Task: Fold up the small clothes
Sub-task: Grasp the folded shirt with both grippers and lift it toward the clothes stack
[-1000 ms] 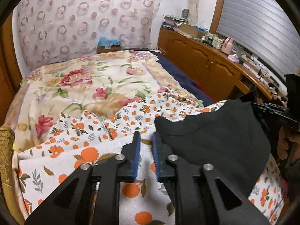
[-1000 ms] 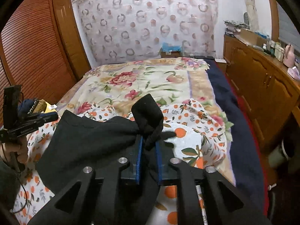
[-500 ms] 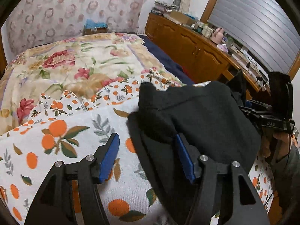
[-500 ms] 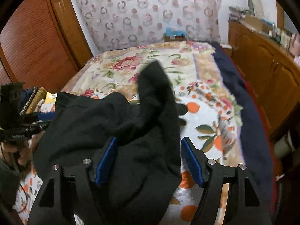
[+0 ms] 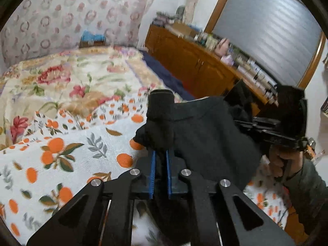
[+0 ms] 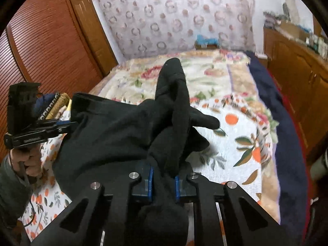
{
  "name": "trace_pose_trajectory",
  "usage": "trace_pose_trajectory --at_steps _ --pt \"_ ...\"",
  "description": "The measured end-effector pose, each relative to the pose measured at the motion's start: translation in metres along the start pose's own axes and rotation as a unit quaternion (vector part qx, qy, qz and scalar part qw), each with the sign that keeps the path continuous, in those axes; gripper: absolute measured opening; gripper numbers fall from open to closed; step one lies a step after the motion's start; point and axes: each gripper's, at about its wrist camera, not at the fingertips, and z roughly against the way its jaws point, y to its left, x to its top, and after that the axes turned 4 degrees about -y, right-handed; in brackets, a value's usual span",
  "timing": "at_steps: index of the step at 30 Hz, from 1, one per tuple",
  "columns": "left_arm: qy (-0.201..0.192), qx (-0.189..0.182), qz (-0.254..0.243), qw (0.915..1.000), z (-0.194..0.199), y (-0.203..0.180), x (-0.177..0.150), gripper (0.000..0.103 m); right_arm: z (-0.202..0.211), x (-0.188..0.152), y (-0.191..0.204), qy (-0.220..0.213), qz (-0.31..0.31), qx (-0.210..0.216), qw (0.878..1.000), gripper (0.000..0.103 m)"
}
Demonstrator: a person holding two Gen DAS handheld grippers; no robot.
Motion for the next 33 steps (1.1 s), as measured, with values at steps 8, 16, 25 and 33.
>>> trace_pose_trajectory --at_steps 8,16,25,33 --pt "-0.093 0.013 -0.016 0.9955 0.104 -0.026 -0.006 0.009 0.044 0.015 0.058 -0.083 0.056 0.014 0.995 0.013" --pt "-0.172 0.081 -0.003 0.9817 0.211 -0.001 -0.026 0.009 0.052 0.043 0.136 -0.126 0.128 0.076 0.981 0.013" --pt "-0.233 0.186 0.038 0.9538 0.297 0.047 -0.061 0.009 0.001 0.091 0.228 -0.139 0.214 0.139 0.957 0.013" --pt "-0.259 0.248 0.109 0.9271 0.326 0.095 -0.109 0.009 -0.100 0.152 0.290 -0.114 0.303 0.181 0.929 0.013"
